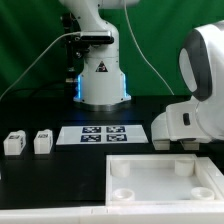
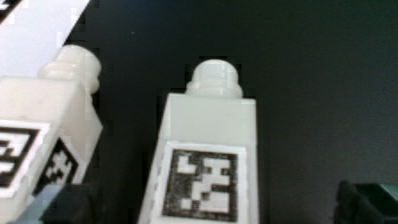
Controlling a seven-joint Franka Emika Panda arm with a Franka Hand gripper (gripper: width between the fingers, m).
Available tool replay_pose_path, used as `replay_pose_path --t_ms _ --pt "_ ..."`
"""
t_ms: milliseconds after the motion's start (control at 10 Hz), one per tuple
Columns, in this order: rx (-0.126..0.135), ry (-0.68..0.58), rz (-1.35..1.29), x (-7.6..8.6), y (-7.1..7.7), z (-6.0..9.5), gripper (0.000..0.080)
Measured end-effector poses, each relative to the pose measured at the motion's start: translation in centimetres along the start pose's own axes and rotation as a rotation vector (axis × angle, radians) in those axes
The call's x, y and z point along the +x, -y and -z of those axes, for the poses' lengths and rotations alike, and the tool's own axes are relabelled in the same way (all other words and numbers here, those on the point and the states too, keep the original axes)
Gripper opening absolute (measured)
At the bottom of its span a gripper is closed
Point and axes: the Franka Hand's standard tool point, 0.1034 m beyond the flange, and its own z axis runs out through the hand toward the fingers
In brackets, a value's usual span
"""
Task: Assemble one leg
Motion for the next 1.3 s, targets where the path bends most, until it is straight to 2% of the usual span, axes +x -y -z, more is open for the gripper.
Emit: replay_pose_path --t_ms 100,300,400,1300 --pt "0.001 0.000 0.001 0.07 -0.03 -0.03 0.0649" --pt "0.001 0.000 0.001 0.07 -0.04 -0.07 0.0387" --pt "0.001 0.001 0.001 0.07 -0.05 -0.07 0.0288" --pt "-0.005 -0.003 0.008 0.08 -0.16 0.21 0.0290"
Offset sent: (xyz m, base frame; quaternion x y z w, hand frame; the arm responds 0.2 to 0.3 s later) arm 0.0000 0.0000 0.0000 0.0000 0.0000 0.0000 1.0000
